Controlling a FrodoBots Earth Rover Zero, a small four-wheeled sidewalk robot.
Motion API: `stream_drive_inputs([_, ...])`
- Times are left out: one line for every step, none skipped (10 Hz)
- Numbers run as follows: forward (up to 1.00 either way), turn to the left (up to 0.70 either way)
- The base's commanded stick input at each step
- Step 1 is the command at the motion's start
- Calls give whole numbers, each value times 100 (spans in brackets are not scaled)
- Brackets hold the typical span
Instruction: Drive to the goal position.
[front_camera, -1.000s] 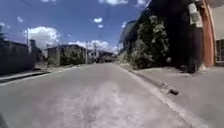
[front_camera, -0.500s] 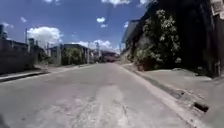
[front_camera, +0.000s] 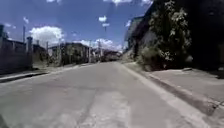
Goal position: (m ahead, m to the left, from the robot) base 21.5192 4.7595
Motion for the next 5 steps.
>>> stream_drive_inputs([100, -40])
stream_drive_inputs([100, 2])
stream_drive_inputs([100, 0])
stream_drive_inputs([100, 0])
stream_drive_inputs([100, 0])
